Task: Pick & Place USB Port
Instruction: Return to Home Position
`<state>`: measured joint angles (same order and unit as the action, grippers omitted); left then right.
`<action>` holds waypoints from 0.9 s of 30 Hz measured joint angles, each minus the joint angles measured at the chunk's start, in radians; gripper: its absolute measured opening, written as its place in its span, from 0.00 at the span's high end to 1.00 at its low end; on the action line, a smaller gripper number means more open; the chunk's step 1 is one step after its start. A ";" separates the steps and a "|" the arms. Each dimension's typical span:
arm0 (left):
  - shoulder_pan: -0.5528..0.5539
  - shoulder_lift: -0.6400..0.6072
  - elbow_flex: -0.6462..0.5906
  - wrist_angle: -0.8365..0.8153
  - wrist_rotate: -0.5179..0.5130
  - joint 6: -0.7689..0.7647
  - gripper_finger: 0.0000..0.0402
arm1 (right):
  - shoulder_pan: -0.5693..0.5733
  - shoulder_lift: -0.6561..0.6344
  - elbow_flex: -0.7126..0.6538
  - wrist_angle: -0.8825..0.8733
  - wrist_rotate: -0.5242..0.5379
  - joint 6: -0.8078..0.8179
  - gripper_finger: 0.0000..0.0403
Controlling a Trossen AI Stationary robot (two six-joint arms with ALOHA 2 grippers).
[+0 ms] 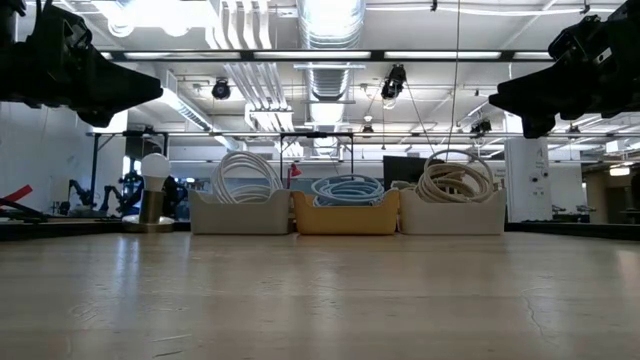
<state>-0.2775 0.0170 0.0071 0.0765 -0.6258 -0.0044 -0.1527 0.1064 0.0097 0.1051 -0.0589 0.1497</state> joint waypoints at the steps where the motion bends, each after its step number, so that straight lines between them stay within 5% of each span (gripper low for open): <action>1: 0.000 0.000 0.000 0.000 0.000 0.000 0.71 | 0.000 0.000 0.000 0.000 0.000 0.000 0.69; 27: 0.000 0.000 0.000 0.000 0.000 0.000 0.71 | 0.000 0.000 0.000 0.000 0.000 0.000 0.67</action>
<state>-0.2773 0.0170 0.0071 0.0766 -0.6257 -0.0041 -0.1526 0.1066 0.0097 0.1049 -0.0589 0.1497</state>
